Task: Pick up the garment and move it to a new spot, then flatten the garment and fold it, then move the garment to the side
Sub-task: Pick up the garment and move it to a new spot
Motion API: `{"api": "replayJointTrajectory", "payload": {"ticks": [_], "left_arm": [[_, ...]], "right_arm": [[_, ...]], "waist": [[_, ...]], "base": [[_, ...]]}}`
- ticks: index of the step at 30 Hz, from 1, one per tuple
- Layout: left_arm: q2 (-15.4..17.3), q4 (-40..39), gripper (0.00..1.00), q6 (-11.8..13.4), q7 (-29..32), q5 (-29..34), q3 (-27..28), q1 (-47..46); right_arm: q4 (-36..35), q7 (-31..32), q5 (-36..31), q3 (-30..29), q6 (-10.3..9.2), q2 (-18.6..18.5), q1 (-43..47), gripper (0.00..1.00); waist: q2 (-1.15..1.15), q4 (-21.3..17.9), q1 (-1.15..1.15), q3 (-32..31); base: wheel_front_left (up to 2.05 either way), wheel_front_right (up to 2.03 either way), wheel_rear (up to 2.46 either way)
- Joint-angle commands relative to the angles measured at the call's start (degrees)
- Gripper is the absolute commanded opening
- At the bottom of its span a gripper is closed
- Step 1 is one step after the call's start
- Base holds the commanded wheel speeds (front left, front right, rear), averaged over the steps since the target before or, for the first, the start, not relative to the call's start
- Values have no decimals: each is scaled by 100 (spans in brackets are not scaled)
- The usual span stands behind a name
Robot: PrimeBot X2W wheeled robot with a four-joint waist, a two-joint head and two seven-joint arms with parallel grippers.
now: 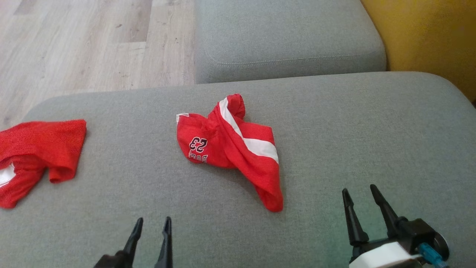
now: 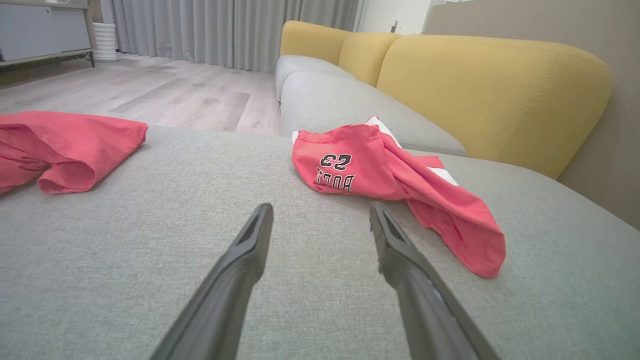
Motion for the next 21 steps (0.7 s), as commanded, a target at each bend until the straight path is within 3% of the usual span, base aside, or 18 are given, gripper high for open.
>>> {"api": "replayJointTrajectory", "payload": {"ticks": [1,10,21], "left_arm": [[122,-191,100,-15,-70,23,270,-209],[223,-224,100,-46,-71,-53,679,80],[127,-148,100,-175,-71,40,840,152]], "right_arm": [[-152,-7,23,162,23,-30,-190,100],[-39,10,23,212,23,-30,-233,100],[67,80,44,181,23,-30,-257,100]], "waist": [[0,-3,0,1],[0,1,0,15],[0,47,0,24]], "base": [[0,0,0],[0,0,0],[0,0,0]]}}
